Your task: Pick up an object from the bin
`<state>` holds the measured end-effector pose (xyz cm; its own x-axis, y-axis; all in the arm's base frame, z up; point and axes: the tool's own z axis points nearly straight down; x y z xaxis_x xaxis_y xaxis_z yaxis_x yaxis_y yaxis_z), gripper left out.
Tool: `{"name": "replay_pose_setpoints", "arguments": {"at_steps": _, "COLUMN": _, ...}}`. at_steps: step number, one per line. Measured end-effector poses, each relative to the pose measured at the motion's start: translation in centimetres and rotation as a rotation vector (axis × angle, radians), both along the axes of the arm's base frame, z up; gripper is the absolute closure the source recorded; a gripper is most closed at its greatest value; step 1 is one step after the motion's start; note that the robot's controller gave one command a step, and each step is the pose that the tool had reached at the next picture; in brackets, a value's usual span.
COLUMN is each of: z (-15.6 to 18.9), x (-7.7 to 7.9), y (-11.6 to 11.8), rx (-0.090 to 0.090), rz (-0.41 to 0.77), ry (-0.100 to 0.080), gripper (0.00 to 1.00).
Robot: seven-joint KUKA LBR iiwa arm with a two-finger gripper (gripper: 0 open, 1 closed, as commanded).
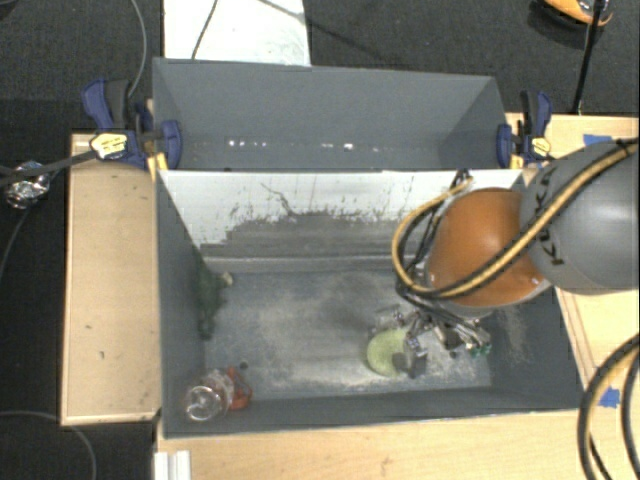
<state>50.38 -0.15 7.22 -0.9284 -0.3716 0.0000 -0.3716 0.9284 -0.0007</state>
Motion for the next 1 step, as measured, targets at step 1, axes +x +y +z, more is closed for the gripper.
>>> {"name": "replay_pose_setpoints", "arguments": {"at_steps": 1, "z": 0.09, "x": -0.02, "y": 0.08, "rx": 0.001, "rz": 0.024, "ry": -0.012, "gripper": 1.00}}
